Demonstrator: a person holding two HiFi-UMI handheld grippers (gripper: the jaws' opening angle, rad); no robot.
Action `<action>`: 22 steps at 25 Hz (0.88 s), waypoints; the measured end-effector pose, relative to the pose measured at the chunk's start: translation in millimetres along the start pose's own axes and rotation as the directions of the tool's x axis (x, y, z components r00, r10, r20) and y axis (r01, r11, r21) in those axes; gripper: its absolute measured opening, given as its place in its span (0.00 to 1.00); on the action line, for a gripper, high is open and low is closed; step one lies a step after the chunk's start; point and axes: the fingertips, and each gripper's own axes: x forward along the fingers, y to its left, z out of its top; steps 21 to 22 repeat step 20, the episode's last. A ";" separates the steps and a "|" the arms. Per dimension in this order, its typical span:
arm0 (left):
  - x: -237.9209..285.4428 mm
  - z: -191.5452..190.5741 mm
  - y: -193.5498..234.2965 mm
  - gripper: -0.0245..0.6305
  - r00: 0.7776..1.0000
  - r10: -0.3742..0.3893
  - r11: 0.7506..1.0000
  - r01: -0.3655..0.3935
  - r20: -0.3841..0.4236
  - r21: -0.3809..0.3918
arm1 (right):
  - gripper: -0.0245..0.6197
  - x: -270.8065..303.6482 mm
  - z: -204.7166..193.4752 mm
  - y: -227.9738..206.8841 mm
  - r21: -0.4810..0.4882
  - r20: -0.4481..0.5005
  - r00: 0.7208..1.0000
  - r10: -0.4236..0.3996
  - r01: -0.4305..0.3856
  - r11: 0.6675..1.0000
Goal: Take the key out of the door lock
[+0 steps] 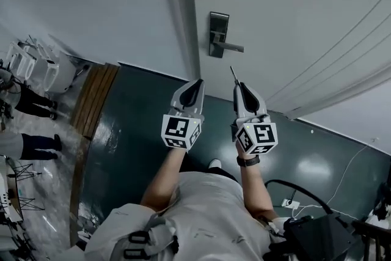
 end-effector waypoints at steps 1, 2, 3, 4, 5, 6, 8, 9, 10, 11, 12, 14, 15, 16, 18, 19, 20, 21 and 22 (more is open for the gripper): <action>-3.3 6.0 -6.0 0.03 1.000 -0.011 1.000 0.011 0.006 0.010 | 0.08 -5.5 4.7 2.5 -0.011 0.007 1.000 0.001 -0.001 1.000; -5.5 13.6 -11.4 0.03 1.000 -0.024 0.999 0.023 0.017 0.024 | 0.08 -10.0 12.1 4.8 -0.030 0.022 1.000 0.000 0.000 1.000; -6.5 21.2 -15.8 0.03 0.999 -0.037 0.999 0.036 0.030 0.038 | 0.08 -13.1 20.6 6.0 -0.051 0.041 0.999 -0.003 0.005 0.999; -6.3 28.1 -19.6 0.03 0.998 -0.053 0.997 0.051 0.042 0.050 | 0.08 -15.0 28.5 5.8 -0.067 0.061 0.998 -0.011 0.015 0.998; -5.4 33.4 -22.9 0.03 0.996 -0.071 0.996 0.068 0.052 0.060 | 0.08 -16.3 34.6 4.4 -0.077 0.078 0.997 -0.023 0.029 0.997; -3.9 36.6 -25.9 0.03 0.994 -0.089 0.994 0.085 0.060 0.067 | 0.08 -17.8 38.3 2.2 -0.081 0.091 0.995 -0.037 0.045 0.996; -1.5 37.0 -31.7 0.03 0.991 -0.118 0.991 0.114 0.065 0.068 | 0.08 -22.6 39.2 -2.9 -0.079 0.099 0.993 -0.064 0.072 0.994; -1.7 35.6 -34.4 0.03 0.990 -0.125 0.990 0.121 0.065 0.066 | 0.08 -26.1 38.2 -4.6 -0.079 0.098 0.993 -0.073 0.080 0.994; -3.2 34.7 -37.0 0.03 0.990 -0.129 0.990 0.125 0.065 0.064 | 0.08 -29.9 37.7 -5.3 -0.080 0.096 0.992 -0.077 0.085 0.993; -5.9 34.9 -39.5 0.03 0.989 -0.132 0.990 0.128 0.065 0.065 | 0.08 -33.6 38.4 -5.1 -0.080 0.097 0.992 -0.081 0.088 0.993; -9.1 35.9 -42.0 0.03 0.988 -0.138 0.989 0.134 0.065 0.069 | 0.08 -36.8 40.1 -4.7 -0.077 0.100 0.991 -0.086 0.094 0.993; -15.1 39.3 -45.1 0.03 0.986 -0.154 0.985 0.149 0.063 0.082 | 0.08 -40.7 44.4 -4.0 -0.070 0.109 0.989 -0.102 0.110 0.991; -17.9 40.7 -44.8 0.03 0.985 -0.160 0.984 0.154 0.063 0.086 | 0.08 -41.6 46.1 -3.2 -0.071 0.111 0.987 -0.112 0.120 0.990; -20.7 42.0 -43.0 0.03 0.985 -0.164 0.984 0.158 0.062 0.087 | 0.08 -41.8 47.1 -1.7 -0.075 0.113 0.986 -0.121 0.129 0.989; -26.7 46.8 -36.3 0.03 0.983 -0.169 0.983 0.162 0.074 0.083 | 0.08 -39.9 47.4 2.9 -0.083 0.114 0.985 -0.132 0.141 0.986; -29.9 50.7 -32.7 0.03 0.981 -0.173 0.983 0.167 0.087 0.079 | 0.08 -38.1 47.1 5.5 -0.086 0.115 0.984 -0.135 0.145 0.986; -33.2 55.1 -29.1 0.03 0.978 -0.179 0.982 0.172 0.102 0.075 | 0.08 -36.1 46.7 8.2 -0.089 0.115 0.984 -0.137 0.147 0.985; -33.2 55.1 -29.1 0.03 0.978 -0.179 0.982 0.172 0.102 0.075 | 0.08 -36.1 46.7 8.2 -0.089 0.115 0.984 -0.137 0.147 0.985; -33.2 55.1 -29.1 0.03 0.978 -0.179 0.982 0.172 0.102 0.075 | 0.08 -36.1 46.7 8.2 -0.089 0.115 0.984 -0.137 0.147 0.985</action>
